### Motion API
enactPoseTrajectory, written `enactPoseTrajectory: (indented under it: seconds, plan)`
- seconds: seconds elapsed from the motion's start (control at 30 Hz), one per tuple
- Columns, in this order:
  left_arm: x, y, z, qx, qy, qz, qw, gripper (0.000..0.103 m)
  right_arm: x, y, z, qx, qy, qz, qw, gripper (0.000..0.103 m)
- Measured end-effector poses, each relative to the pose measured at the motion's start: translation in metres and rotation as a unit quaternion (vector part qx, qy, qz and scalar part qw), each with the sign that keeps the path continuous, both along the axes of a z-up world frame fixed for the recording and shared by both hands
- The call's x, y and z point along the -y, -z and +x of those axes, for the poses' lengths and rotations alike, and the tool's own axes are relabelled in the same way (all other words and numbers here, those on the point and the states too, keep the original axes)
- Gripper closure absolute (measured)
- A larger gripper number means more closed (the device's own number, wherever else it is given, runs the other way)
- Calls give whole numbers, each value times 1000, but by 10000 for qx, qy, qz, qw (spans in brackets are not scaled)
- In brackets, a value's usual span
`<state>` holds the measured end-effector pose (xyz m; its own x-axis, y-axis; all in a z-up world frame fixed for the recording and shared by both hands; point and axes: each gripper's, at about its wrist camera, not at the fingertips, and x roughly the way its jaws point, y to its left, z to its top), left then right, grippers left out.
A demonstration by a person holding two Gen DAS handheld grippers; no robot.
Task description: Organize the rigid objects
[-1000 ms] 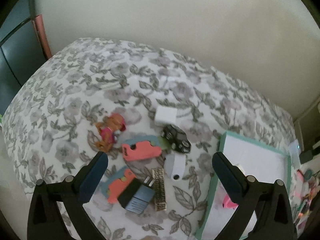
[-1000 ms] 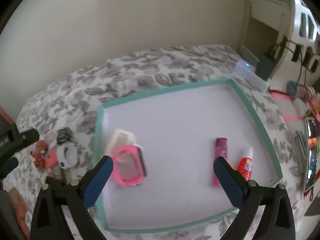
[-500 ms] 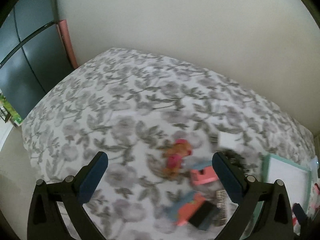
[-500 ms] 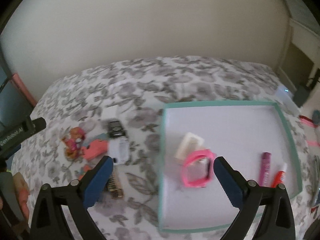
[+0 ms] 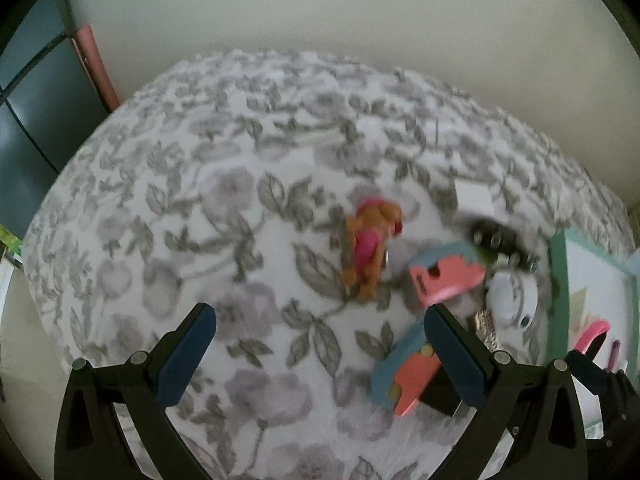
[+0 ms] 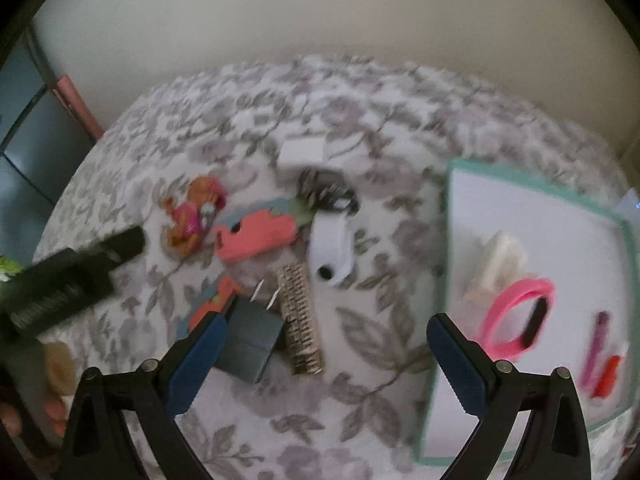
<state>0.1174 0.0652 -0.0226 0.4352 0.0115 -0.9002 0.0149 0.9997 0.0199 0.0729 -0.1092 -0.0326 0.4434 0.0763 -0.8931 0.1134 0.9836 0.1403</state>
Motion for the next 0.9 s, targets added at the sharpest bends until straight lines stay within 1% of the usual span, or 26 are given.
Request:
enactPoseTrajectory:
  seconds: [0.07, 0.2, 0.27, 0.4, 0.63, 0.77, 0.83, 0.9]
  plan:
    - [-2, 9, -1, -110, -45, -5, 9999, 0, -2, 7, 2, -114, -51, 127, 9998, 1]
    - [-11, 26, -1, -345, -355, 63, 9988, 0, -7, 22, 5, -319, -133, 247, 9991, 1]
    - [-17, 30, 0, -407, -500, 36, 9979, 0, -7, 24, 6, -330, -97, 409, 9986, 1]
    - [-27, 37, -1, -500, -678, -75, 9964, 0, -11, 28, 9, -383, -125, 526, 9978, 1]
    - [-27, 39, -4, -535, -655, -118, 9963, 0, -22, 36, 15, -477, -232, 429, 9977, 1]
    - [-18, 40, -2, -551, -496, -86, 9972, 0, -24, 46, 17, -653, -229, 306, 9971, 3]
    - [-14, 40, -3, -542, -399, -95, 9977, 0, -23, 47, 17, -680, -217, 291, 9970, 6]
    - [-10, 39, -3, -531, -308, -119, 9980, 0, -20, 45, 17, -660, -190, 206, 9974, 6]
